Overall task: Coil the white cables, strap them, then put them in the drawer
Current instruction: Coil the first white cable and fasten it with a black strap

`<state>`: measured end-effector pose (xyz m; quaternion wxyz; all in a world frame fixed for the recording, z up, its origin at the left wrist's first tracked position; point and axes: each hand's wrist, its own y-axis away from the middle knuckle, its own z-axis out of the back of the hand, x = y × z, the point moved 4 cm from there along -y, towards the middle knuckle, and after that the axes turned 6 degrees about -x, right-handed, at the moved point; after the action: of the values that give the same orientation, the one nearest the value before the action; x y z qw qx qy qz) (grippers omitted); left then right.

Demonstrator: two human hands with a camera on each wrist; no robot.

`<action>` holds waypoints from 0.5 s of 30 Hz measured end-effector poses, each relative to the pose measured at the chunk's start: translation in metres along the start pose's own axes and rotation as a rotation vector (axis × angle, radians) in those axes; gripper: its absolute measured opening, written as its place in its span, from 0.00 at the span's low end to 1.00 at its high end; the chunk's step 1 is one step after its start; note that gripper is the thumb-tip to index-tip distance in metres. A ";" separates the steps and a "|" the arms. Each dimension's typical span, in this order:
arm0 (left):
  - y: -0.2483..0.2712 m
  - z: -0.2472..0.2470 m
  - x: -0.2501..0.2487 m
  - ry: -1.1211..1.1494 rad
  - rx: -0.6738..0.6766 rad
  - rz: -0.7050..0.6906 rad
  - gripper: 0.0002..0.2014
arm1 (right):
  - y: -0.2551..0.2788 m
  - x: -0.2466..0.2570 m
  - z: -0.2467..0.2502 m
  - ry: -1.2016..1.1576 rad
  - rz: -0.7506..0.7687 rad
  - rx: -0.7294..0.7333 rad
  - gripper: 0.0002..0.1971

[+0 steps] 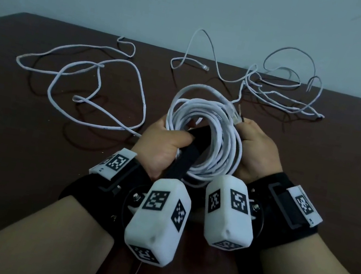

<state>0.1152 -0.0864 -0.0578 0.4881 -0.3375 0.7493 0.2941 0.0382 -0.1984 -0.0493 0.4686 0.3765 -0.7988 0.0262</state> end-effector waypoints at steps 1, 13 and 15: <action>-0.001 0.001 0.000 -0.012 -0.006 -0.006 0.13 | -0.002 -0.001 0.001 0.032 0.017 0.043 0.11; -0.004 0.005 0.000 -0.044 0.031 0.030 0.13 | -0.008 0.003 0.002 -0.015 0.048 0.167 0.06; -0.005 0.006 0.000 -0.024 -0.001 0.049 0.17 | -0.008 0.007 0.006 -0.070 0.081 0.082 0.08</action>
<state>0.1225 -0.0845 -0.0608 0.4895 -0.3156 0.7513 0.3105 0.0372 -0.2101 -0.0501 0.4233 0.3633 -0.8274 0.0646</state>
